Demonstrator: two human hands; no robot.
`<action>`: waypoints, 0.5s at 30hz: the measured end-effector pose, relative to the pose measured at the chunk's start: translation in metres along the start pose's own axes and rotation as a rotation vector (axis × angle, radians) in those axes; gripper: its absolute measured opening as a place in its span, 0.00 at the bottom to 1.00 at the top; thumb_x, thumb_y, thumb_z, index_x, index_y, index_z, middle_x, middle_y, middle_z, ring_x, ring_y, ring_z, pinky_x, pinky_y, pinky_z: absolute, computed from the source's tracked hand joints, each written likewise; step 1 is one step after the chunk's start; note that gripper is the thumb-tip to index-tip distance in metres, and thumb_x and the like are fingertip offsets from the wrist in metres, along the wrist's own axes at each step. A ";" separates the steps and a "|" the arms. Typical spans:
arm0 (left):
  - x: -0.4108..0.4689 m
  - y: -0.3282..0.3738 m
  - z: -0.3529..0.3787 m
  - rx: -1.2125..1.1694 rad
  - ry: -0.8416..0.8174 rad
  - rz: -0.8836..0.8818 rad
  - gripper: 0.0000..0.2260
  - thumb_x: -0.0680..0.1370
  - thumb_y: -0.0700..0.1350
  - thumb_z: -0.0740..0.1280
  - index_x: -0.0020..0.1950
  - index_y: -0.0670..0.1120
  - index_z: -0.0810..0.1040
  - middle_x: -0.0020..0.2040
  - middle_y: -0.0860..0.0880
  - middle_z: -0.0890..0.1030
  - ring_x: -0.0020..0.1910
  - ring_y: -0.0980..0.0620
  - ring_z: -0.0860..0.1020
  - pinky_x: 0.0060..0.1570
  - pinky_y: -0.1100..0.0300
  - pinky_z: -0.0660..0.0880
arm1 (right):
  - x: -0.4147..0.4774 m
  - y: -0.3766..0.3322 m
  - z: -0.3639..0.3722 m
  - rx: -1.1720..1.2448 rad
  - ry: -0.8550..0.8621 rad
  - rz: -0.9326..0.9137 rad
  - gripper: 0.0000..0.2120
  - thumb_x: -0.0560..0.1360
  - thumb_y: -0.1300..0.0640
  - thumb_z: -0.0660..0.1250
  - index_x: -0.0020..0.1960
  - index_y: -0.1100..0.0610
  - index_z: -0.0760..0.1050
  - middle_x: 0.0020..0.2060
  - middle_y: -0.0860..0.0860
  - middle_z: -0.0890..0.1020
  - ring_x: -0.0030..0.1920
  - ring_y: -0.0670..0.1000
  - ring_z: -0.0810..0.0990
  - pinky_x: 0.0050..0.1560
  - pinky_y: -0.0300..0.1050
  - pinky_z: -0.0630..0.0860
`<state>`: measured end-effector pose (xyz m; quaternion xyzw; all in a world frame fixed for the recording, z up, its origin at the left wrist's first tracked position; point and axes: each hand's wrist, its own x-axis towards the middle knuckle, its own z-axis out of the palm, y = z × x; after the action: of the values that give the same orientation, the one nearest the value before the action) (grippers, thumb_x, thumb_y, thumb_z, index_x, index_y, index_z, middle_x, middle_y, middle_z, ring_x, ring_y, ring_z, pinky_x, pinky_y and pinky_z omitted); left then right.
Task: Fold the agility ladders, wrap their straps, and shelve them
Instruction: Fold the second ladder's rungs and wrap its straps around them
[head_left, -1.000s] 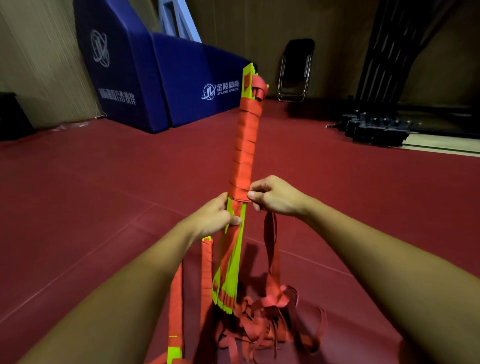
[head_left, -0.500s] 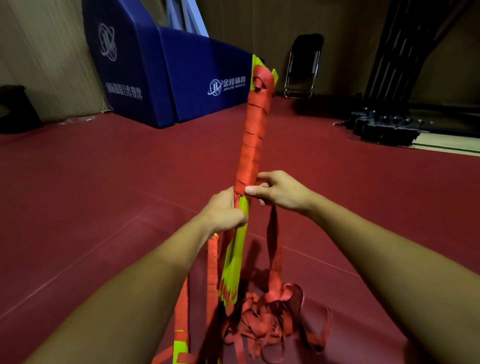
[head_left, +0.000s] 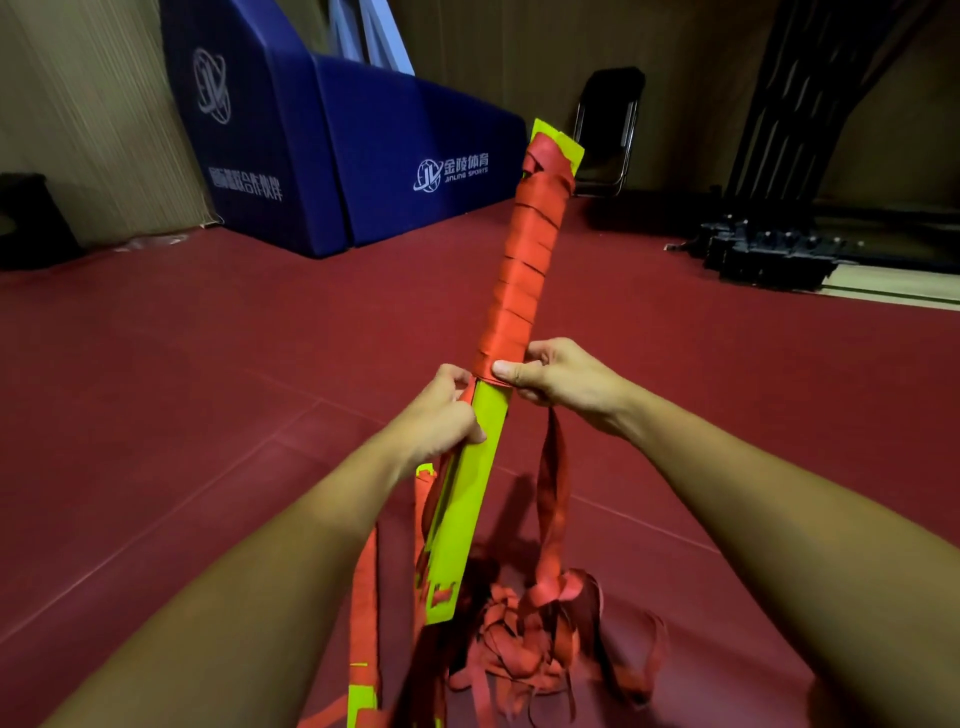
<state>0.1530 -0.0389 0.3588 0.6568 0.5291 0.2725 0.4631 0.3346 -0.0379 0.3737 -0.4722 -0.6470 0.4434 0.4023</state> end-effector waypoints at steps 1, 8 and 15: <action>0.001 -0.001 0.001 0.012 0.014 0.017 0.31 0.71 0.34 0.73 0.68 0.45 0.62 0.51 0.46 0.78 0.47 0.50 0.78 0.45 0.57 0.75 | 0.001 -0.001 0.001 0.008 0.017 -0.006 0.09 0.77 0.54 0.70 0.47 0.60 0.76 0.27 0.48 0.72 0.26 0.43 0.66 0.28 0.36 0.61; -0.003 -0.001 0.016 0.668 0.310 0.000 0.33 0.66 0.65 0.76 0.60 0.47 0.71 0.57 0.41 0.81 0.59 0.37 0.79 0.53 0.49 0.76 | 0.008 -0.006 0.016 -0.175 0.237 0.049 0.18 0.76 0.48 0.71 0.33 0.55 0.71 0.24 0.46 0.71 0.22 0.41 0.66 0.25 0.36 0.61; 0.002 0.003 0.018 0.676 0.386 0.053 0.23 0.70 0.59 0.74 0.57 0.45 0.79 0.56 0.40 0.82 0.59 0.36 0.79 0.52 0.51 0.76 | 0.007 -0.012 0.014 -0.179 0.126 0.092 0.18 0.78 0.53 0.69 0.32 0.56 0.71 0.26 0.50 0.75 0.27 0.47 0.68 0.33 0.43 0.65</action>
<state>0.1700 -0.0424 0.3536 0.7223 0.6494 0.2131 0.1055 0.3167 -0.0362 0.3815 -0.5625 -0.6351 0.3710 0.3776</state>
